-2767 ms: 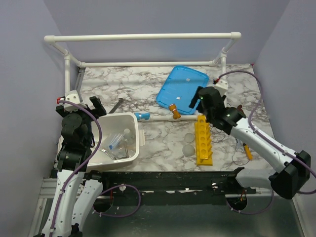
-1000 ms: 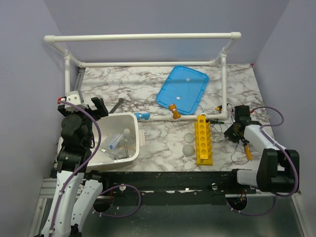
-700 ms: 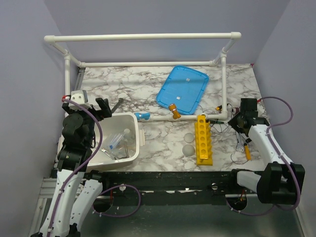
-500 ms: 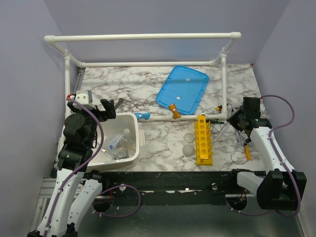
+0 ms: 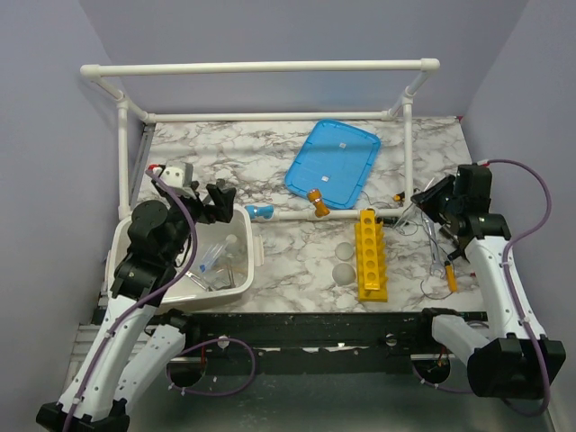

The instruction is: Organize the chemistry lab equipment

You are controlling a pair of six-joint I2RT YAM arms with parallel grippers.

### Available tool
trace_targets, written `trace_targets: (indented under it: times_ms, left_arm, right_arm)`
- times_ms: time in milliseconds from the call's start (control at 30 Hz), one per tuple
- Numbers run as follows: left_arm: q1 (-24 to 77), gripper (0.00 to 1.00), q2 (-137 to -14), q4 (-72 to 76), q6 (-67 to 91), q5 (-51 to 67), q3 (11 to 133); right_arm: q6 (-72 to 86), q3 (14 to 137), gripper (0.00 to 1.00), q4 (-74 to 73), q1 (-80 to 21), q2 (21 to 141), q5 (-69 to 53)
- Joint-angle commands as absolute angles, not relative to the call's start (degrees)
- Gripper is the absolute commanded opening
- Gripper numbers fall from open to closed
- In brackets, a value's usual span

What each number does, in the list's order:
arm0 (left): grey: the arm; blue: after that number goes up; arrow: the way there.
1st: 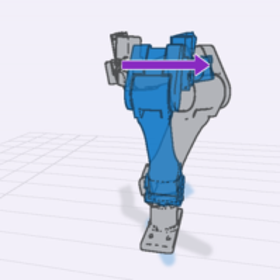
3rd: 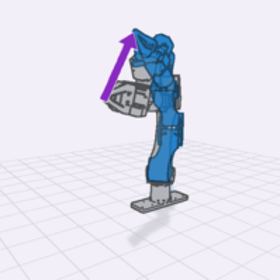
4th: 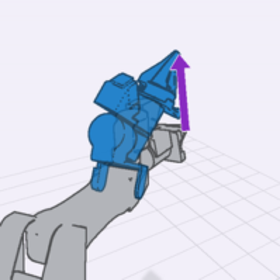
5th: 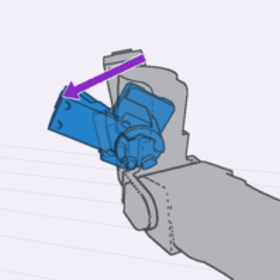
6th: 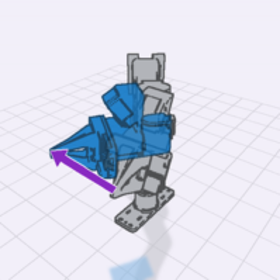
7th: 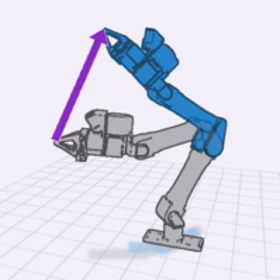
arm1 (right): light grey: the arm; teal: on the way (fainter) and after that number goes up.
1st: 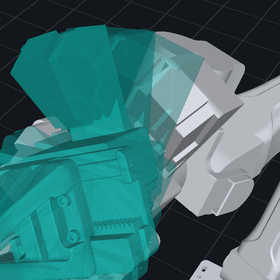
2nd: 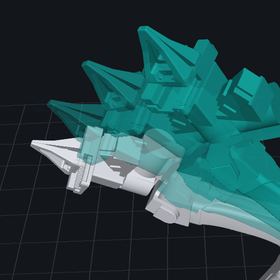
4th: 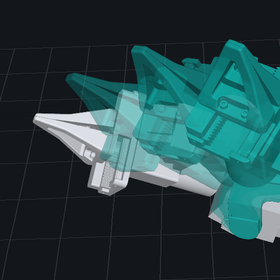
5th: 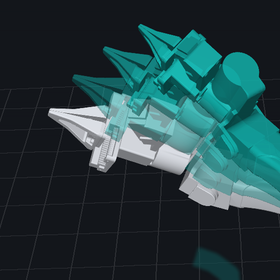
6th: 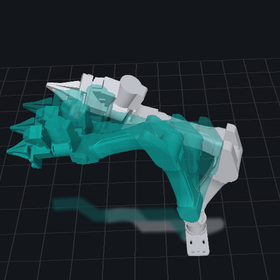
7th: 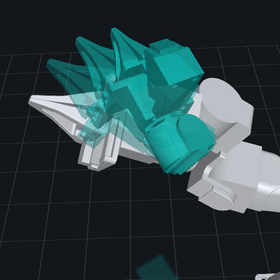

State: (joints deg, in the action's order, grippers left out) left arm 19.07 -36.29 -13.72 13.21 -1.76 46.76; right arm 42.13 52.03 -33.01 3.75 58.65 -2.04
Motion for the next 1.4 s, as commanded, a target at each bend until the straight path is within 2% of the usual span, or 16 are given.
trace_targets:
  times_ms: [0,233,667,933,1200,1367]
  left_arm:
    - [21.71,0.99,-37.93,-9.24,20.75,8.84,46.95]
    - [30.9,0.97,-42.51,-0.33,33.86,12.39,42.67]
    - [44.97,0.97,-59.88,10.63,41.44,14.8,44.84]
    - [47.66,0.83,-69.88,14.47,45.64,20.02,47.61]
    - [48.27,0.76,-77.0,16.74,49.42,22.06,49.71]
    - [48.25,0.75,-79.71,16.04,50.36,20.99,50.83]
  right_arm:
    - [46.24,53.21,0.11,-31.67,2.32,57.56,-7.54]
    - [51.88,51.33,0.1,-25.85,-5.91,59.29,-6.68]
    - [59.9,47.14,0.1,-14.79,-16.16,63.5,-6.57]
    - [61.96,47.2,0.1,-12.2,-19.22,64.34,-6.49]
    - [63.36,46.44,0.1,-10.39,-21.43,64.71,-7.04]
    - [64.04,45.88,0.1,-9.59,-21.79,64.6,-7.95]
